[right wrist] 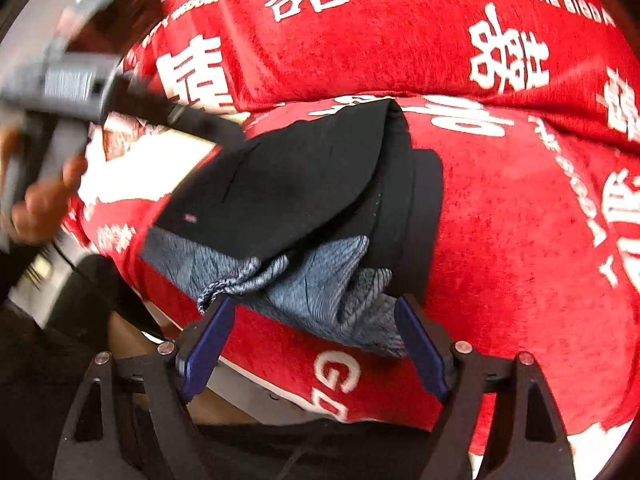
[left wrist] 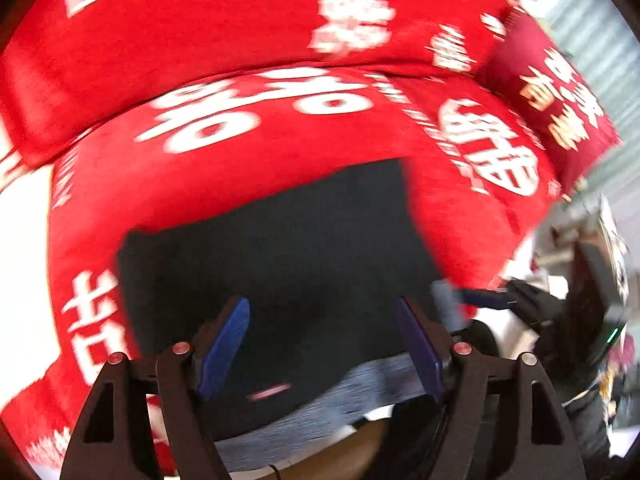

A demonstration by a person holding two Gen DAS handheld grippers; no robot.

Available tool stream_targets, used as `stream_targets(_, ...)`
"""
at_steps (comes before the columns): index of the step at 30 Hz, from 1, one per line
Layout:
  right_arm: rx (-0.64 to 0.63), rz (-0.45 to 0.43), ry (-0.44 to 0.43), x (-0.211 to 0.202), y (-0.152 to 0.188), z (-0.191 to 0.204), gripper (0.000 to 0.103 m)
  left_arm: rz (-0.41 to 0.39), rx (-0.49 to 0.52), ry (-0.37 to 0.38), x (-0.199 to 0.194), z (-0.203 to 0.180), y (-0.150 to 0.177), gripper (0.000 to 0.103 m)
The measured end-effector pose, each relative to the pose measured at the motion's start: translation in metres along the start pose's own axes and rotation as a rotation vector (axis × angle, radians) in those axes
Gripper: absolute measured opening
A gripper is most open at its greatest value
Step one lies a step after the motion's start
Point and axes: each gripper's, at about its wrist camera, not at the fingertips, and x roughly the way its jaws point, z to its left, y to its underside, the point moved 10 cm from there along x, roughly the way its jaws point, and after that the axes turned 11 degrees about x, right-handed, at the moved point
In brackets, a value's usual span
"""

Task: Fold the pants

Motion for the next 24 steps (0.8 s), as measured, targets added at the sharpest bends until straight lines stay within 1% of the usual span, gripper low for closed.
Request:
stream_targets(4,0.119,0.023,-0.048,0.003,-0.003,-0.016,0.085,0.011,-0.126,-0.065,0.006,0.053,0.038,0.077)
stream_targets(6,0.154,0.035,-0.051,0.003,0.0,-0.023,0.085,0.026,-0.19,-0.07,0.011,0.073,0.058,0.077)
stream_targets(8,0.167,0.039,-0.045,-0.002,0.003,-0.028,0.085,0.031,-0.217,-0.069,0.015,0.082,0.071,0.077)
stream_targets(11,0.182,0.004,-0.045,-0.014,-0.001,-0.033,0.085,0.019,-0.215,-0.077,0.017,0.081,0.075,0.077)
stream_targets(13,0.229,-0.01,-0.066,-0.014,-0.008,-0.034,0.086,0.01,-0.188,-0.092,0.019,0.075,0.072,0.077)
stream_targets(14,0.246,-0.005,-0.078,-0.009,-0.011,-0.033,0.086,0.006,-0.176,-0.101,0.02,0.073,0.07,0.077)
stream_targets(16,0.251,0.025,-0.073,0.008,-0.016,-0.027,0.086,0.007,-0.162,-0.126,0.024,0.072,0.068,0.077)
stream_targets(17,0.245,0.047,-0.068,0.02,-0.017,-0.02,0.086,0.006,-0.157,-0.135,0.024,0.072,0.068,0.081)
stream_targets(18,0.239,0.054,-0.069,0.027,-0.018,-0.014,0.086,0.001,-0.157,-0.141,0.025,0.072,0.068,0.082)
stream_targets(20,0.185,0.029,-0.05,0.035,-0.023,0.005,0.087,-0.005,-0.17,-0.135,0.026,0.074,0.069,0.082)
stream_targets(21,0.14,0.015,-0.056,0.037,-0.024,0.017,0.084,-0.004,-0.176,-0.134,0.028,0.074,0.069,0.082)
stream_targets(22,0.107,0.018,-0.047,0.041,-0.024,0.026,0.066,-0.001,-0.177,-0.134,0.028,0.075,0.069,0.082)
stream_targets(23,0.079,0.026,0.024,0.046,-0.026,0.028,0.039,0.006,-0.176,-0.136,0.029,0.075,0.069,0.082)
stream_targets(24,0.072,0.029,0.067,0.047,-0.028,0.027,0.028,0.008,-0.176,-0.132,0.027,0.075,0.068,0.082)
